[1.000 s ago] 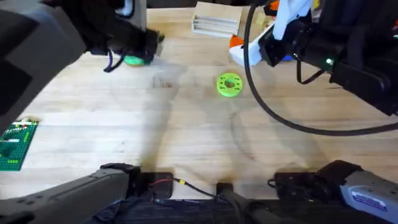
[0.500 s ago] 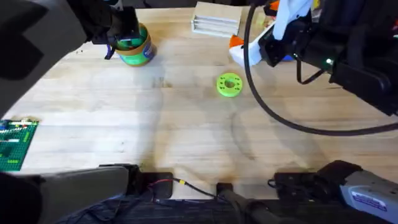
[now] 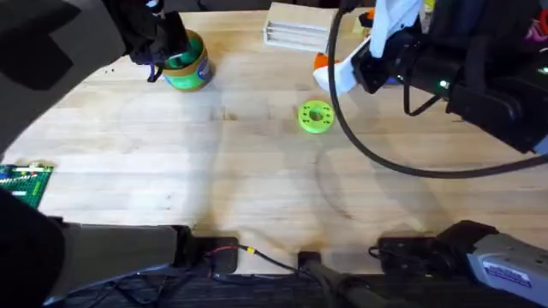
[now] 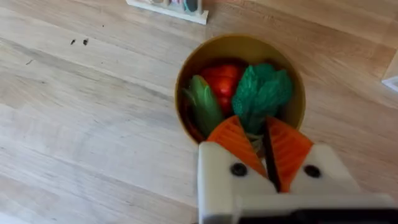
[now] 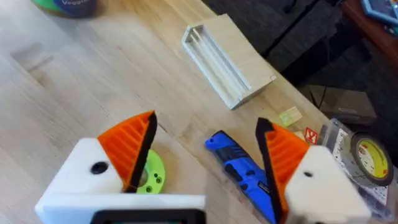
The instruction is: Pick up the gripper from the table and insert it into the empty holder that is missing its gripper. Then pick up a screw, insert it into the mounting hole, and use the screwdriver to tighten it. Finally, clean up the table by picking up the vegetable and placing it into the bucket.
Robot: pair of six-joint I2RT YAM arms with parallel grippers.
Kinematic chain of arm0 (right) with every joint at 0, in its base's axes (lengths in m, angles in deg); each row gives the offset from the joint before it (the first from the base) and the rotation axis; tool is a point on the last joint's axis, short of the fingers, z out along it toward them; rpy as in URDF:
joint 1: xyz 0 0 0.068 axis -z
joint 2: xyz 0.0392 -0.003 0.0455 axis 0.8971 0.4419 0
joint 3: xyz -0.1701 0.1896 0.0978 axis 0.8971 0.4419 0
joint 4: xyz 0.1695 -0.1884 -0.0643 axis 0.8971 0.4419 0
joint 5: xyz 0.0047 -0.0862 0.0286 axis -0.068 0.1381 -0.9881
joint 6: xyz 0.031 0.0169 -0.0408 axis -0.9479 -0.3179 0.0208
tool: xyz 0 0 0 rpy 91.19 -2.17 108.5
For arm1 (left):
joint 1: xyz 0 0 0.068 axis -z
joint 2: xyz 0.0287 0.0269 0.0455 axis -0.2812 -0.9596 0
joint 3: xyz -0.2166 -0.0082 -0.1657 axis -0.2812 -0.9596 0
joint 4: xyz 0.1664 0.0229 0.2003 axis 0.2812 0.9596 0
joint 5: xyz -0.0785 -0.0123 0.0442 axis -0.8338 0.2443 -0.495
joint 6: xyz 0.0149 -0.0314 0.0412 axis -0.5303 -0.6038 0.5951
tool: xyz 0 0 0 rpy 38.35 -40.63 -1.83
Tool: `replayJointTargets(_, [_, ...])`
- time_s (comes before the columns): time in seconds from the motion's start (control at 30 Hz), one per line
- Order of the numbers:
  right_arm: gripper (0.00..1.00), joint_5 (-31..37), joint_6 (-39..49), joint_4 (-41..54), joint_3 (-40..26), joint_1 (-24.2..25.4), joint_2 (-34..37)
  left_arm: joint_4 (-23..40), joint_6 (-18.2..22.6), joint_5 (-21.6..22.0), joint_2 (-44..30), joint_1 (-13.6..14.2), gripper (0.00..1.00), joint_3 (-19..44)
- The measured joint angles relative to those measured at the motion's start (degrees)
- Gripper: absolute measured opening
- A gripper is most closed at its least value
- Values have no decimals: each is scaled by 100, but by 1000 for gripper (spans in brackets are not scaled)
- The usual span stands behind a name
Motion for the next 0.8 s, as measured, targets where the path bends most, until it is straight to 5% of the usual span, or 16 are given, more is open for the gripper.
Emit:
replayJointTargets(0.2, [992, 0, 0, -4, 0, 0, 70, -106, -51, 26, 0, 0, 949, 0])
replayJointTargets(0.57, [992, -16, 0, -2, 0, 0, 72, 123, -49, 63, 307, 0, 993, 0])
replayJointTargets(0.8, [992, -444, -220, -2, 0, 0, 70, 1411, 284, 68, 1531, 295, 994, 2])
